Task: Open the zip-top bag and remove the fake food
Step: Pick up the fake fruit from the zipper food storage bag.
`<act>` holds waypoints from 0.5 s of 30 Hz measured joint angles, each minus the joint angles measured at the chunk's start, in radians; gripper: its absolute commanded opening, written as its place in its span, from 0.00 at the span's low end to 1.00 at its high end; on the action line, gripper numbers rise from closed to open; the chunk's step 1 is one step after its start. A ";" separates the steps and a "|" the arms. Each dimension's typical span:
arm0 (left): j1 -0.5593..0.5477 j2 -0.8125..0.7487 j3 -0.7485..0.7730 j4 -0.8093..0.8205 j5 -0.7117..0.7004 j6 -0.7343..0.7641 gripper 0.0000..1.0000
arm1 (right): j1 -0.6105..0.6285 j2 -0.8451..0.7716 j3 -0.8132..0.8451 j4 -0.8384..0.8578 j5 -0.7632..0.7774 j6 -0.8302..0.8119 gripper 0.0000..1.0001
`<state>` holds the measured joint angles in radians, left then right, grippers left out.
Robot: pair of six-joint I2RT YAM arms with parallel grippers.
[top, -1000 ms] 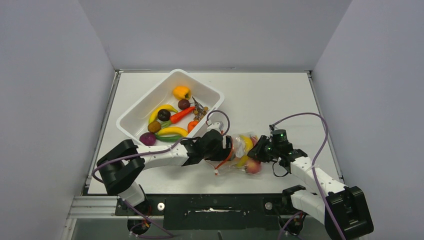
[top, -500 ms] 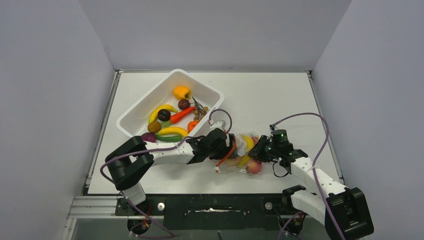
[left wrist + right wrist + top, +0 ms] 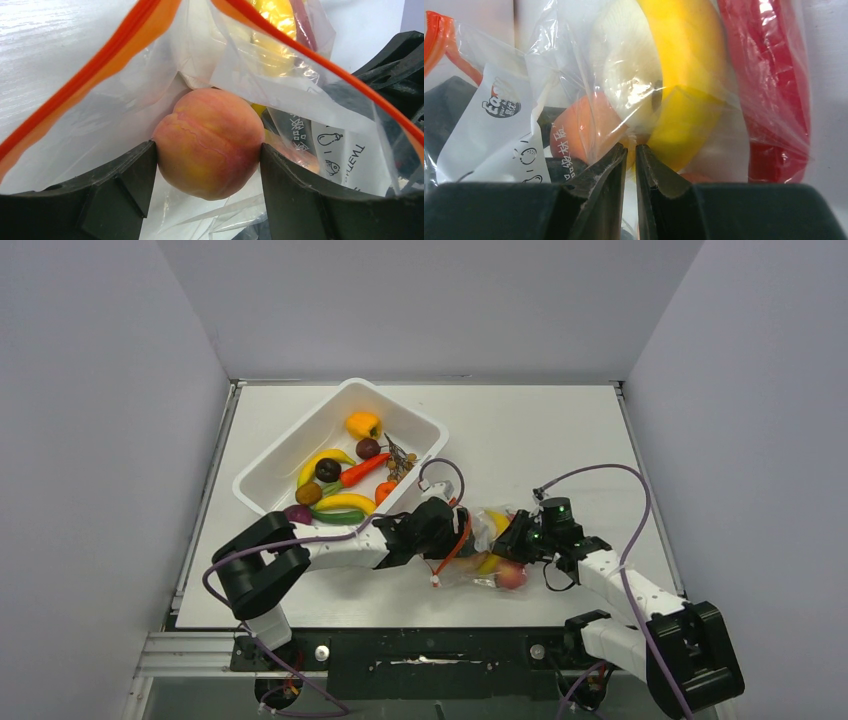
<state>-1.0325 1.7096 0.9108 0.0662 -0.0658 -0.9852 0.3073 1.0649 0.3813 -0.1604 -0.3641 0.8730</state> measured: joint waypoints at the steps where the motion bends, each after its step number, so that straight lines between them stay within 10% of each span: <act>1: 0.000 0.000 -0.004 0.007 0.000 0.000 0.44 | 0.000 0.001 0.000 0.003 -0.003 0.000 0.17; 15: 0.002 -0.020 -0.042 0.042 -0.006 -0.002 0.77 | 0.001 0.059 -0.006 0.076 -0.049 0.006 0.17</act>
<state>-1.0309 1.6897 0.8684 0.1081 -0.0715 -0.9871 0.3084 1.1240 0.3756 -0.0849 -0.4133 0.8791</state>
